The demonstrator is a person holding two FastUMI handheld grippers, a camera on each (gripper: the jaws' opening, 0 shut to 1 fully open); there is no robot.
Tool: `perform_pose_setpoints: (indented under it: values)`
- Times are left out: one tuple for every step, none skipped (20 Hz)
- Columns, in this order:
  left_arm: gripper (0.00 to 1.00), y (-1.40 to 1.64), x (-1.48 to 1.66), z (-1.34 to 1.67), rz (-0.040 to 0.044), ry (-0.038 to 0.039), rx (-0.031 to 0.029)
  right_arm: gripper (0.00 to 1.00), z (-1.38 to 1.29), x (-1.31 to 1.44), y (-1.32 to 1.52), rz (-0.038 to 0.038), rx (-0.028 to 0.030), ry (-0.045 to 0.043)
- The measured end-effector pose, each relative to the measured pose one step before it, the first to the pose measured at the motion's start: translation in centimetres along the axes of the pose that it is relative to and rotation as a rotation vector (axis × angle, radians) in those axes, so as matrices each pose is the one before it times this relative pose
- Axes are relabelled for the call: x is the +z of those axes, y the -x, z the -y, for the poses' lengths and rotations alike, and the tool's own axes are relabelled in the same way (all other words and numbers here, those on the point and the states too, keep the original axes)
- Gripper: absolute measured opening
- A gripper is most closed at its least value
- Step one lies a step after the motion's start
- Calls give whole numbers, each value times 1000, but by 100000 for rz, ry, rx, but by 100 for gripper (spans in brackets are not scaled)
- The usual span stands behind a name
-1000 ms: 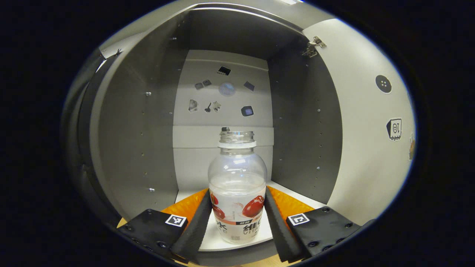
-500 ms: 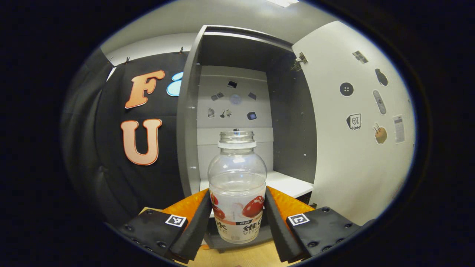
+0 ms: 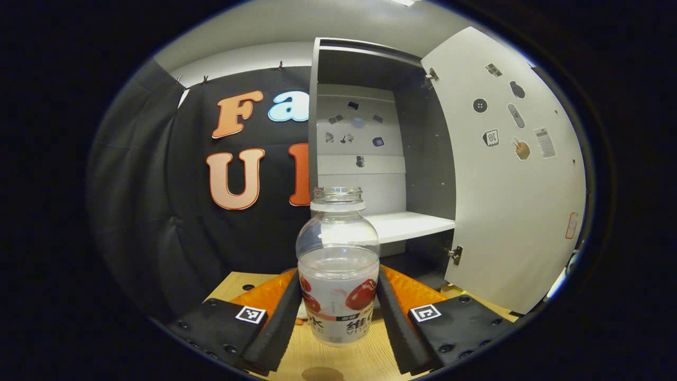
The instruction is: Open the cabinet door with the right hand, grasp the bottle in the cabinet with the left hand and place it on the coaster, then close the cabinet door with the right hand.
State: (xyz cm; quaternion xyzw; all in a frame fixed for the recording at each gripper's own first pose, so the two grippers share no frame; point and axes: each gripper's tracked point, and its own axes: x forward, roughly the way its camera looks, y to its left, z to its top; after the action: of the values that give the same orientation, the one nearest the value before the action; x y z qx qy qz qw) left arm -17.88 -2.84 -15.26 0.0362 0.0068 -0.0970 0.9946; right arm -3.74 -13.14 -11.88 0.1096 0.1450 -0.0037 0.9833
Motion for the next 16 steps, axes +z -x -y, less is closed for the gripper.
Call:
perform_pose_setpoints:
  values:
    - [83,612,-1135,-306,-593,-763,1118,55,-20,-445,130,-1306,422,642]
    - [84,550,-1313,-159,-637,-801,920,55,28,-508,-106,-1615,13,848]
    - [84,422,-1360,-364,-1279,-726,1222,55,-125,-482,-71,-1663,462,914]
    - [84,507,-1512,4,-1282,31,241,55,-74,-529,-216,-1479,349,590]
    - [84,485,-1491,10,-1339,-305,281,55,-224,-516,-114,-1603,843,252]
    - [84,324,-1329,-68,-902,38,589,55,-62,-461,-232,-1461,680,300]
    - [83,227,-1282,-38,-888,-1085,303,55,-15,-407,-187,-1169,442,187]
    - [84,431,-1189,21,-551,-1608,768,55,-177,-463,-123,-1443,687,-399]
    - [86,345,-1229,165,-373,-1518,44,55,-302,-545,-179,-1527,1406,-886]
    - [84,269,-1210,180,-1140,-1201,-519,55,-155,-508,-280,-1697,906,-308]
    - [84,18,-1290,145,-750,411,-390,55,32,-671,-241,-2058,66,483]
    - [84,-14,-1052,198,-1214,1318,-686,55,189,-646,-137,-1860,-445,647]
    - [84,6,-788,-214,-639,1271,938,55,170,-530,-212,-1670,-273,168]
    - [84,-60,-781,-242,-729,1330,951,55,85,-551,-293,-1770,-182,-420]
    - [84,-8,-1055,-166,-1189,1004,990,55,138,-413,-150,-1390,52,-762]
    - [84,-187,-794,-94,-1012,163,423,55,-57,-328,-80,-1333,102,-642]
